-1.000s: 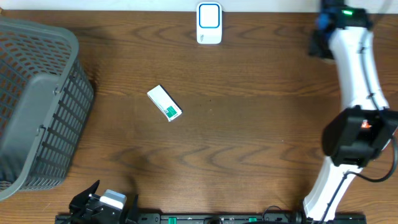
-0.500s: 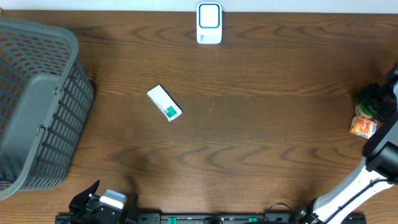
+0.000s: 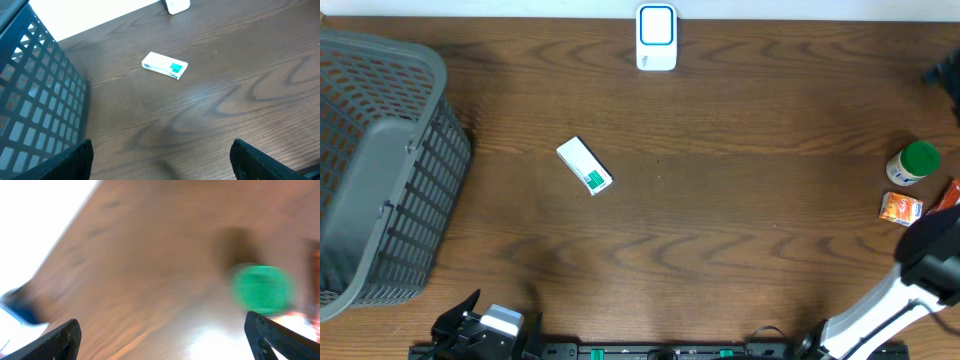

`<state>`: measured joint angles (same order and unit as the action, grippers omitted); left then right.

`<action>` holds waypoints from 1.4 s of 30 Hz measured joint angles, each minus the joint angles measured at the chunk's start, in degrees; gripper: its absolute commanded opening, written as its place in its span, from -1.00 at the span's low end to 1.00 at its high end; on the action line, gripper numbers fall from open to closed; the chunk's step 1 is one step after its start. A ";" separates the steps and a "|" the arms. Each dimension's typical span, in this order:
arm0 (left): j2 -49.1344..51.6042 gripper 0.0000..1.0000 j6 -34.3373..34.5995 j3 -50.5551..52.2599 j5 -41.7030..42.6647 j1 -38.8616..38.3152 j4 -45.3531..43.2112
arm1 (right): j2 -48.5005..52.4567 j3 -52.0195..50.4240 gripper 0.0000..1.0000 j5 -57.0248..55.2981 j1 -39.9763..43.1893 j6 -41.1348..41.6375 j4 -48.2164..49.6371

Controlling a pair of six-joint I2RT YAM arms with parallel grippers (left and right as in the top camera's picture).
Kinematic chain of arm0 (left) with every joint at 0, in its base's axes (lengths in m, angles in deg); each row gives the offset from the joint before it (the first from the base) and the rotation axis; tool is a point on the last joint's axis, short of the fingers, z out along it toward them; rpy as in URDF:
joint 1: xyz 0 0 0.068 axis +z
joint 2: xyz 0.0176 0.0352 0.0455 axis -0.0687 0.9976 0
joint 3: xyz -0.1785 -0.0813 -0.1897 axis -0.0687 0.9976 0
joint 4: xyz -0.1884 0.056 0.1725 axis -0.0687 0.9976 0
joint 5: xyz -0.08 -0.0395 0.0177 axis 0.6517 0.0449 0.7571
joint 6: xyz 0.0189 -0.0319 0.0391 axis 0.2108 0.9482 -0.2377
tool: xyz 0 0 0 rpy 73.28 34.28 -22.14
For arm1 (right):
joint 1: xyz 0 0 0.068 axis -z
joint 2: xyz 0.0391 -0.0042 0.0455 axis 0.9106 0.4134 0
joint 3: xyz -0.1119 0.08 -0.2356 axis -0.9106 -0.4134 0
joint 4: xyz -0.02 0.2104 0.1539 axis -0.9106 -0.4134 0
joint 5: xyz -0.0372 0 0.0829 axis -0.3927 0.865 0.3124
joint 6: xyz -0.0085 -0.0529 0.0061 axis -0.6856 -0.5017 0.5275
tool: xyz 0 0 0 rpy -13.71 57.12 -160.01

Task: Scan the item barcode
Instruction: 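Move the right gripper over the white toothpaste box and grasp it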

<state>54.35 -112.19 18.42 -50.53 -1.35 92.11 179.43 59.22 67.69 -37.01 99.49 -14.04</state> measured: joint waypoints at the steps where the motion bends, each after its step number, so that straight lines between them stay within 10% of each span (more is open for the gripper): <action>1: 0.00 0.73 0.00 0.00 0.00 0.00 0.04 | -2.29 0.90 0.98 1.49 -3.48 -1.31 -0.11; 17: 0.00 0.73 0.00 0.00 0.02 0.00 0.00 | 3.17 -10.69 0.99 -4.42 -67.43 -11.08 1.05; 42: 0.00 0.73 0.00 0.00 0.00 0.00 0.04 | 19.39 -15.02 0.99 -14.88 -76.35 -14.78 26.03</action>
<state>54.35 -112.19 18.42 -50.53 -1.35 92.16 198.82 44.20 52.81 -113.35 84.71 11.99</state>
